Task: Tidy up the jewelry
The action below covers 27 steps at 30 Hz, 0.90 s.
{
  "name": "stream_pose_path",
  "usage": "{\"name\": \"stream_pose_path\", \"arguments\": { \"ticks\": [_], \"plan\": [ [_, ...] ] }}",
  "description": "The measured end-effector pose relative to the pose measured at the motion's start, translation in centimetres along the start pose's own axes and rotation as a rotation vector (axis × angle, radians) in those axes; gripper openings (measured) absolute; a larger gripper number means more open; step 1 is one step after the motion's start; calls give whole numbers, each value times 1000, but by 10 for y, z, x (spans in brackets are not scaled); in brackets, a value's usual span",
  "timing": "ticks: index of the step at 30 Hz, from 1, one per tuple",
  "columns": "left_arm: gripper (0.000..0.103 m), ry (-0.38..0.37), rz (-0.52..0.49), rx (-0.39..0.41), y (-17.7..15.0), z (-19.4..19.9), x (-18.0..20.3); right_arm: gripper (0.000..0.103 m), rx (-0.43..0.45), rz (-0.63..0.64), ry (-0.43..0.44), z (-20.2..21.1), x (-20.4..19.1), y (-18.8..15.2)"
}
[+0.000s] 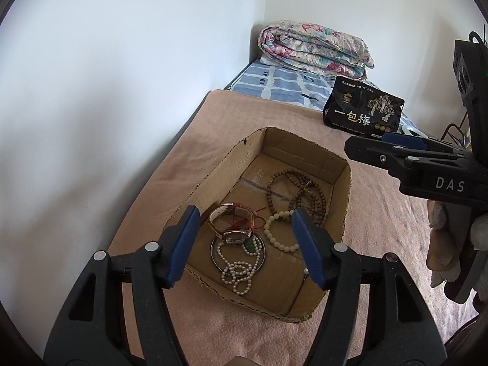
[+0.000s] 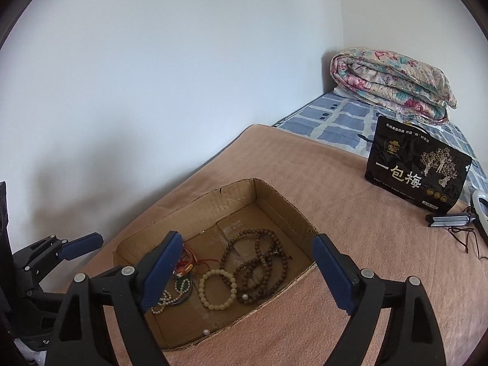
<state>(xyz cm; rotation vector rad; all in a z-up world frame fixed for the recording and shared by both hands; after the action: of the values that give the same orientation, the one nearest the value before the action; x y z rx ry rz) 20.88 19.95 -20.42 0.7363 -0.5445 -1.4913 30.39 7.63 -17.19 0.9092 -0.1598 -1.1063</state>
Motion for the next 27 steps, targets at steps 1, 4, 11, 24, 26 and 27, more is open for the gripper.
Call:
{"name": "stream_pose_path", "arguments": {
  "ticks": [1,4,11,24,26,27],
  "plan": [
    [65,1,-2,1,1,2,1,91,2,0,0,1,0,0],
    [65,2,-8,10,3,9,4,91,4,-5,-3,5,1,1],
    [65,11,-32,43,9,32,14,91,18,-19,-15,25,9,1],
    [65,32,-63,127,24,95,35,95,81,5,-49,85,21,1],
    [69,36,-60,140,26,105,37,95,90,8,-58,96,24,-1],
    [73,41,-61,147,27,111,38,97,93,11,-64,101,26,-2]
  ]
}}
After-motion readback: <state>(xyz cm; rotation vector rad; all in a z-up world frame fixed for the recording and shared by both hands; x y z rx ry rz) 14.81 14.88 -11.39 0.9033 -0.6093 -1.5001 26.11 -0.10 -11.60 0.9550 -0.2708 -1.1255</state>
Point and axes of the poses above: each gripper's, at about its wrist camera, not at the fingertips, and z roughly against the way its jaws point, x to its right, y to its top, the point moved 8 cm from there along -z, roughly the way its jaws point, and after that the axes turned 15 degrees about -z, right-handed, at the moved point
